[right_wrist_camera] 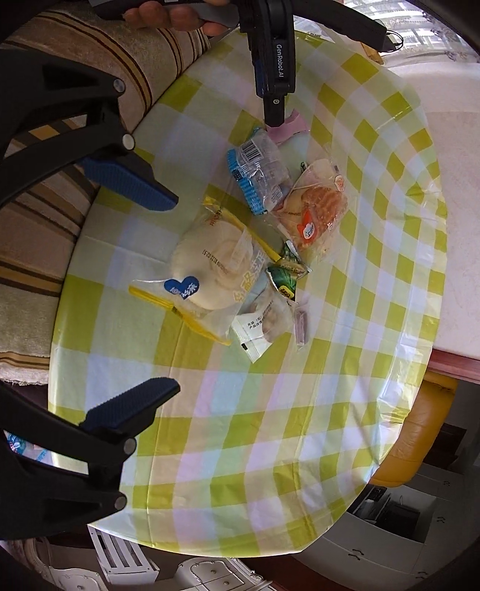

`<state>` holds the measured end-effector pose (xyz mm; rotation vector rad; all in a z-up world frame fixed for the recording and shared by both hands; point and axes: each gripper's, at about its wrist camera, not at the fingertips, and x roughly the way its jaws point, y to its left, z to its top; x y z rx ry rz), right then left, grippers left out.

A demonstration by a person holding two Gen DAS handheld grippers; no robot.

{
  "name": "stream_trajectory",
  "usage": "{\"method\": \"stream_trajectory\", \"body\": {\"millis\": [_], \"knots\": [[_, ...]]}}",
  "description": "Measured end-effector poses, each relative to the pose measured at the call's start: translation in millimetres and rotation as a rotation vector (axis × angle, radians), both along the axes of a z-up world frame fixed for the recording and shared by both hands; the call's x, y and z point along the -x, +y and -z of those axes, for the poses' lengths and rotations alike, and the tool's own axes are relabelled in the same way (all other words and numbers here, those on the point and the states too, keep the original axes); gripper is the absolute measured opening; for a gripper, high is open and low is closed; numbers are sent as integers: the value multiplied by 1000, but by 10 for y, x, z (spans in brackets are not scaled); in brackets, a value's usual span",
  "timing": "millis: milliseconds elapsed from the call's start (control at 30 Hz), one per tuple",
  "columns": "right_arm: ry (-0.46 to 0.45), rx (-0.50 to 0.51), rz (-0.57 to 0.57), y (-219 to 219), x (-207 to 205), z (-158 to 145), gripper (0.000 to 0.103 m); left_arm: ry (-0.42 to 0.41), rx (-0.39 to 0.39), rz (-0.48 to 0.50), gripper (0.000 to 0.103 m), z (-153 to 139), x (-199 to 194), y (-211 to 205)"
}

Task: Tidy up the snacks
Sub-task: 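Grasp the pink bar wrapper with the left gripper while the right grasps the round bun bag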

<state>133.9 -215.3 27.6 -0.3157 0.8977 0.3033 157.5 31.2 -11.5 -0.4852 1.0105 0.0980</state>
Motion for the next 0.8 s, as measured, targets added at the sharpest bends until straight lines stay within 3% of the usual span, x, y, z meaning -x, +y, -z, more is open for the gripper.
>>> {"method": "stream_trajectory", "body": {"millis": [167,467,633,800], "knots": [[-12,45,-51,152,-116,51,93,28,8,-15,58,103,-152,72],[-14,71,-102,319,-319,142,93,21,-75,0,58,94,-370,15],[14,62,-120,348,-444,214,96,25,-172,25,44,103,-467,-51],[40,56,-156,404,-535,255,97,15,-216,32,28,111,-525,-48]]}}
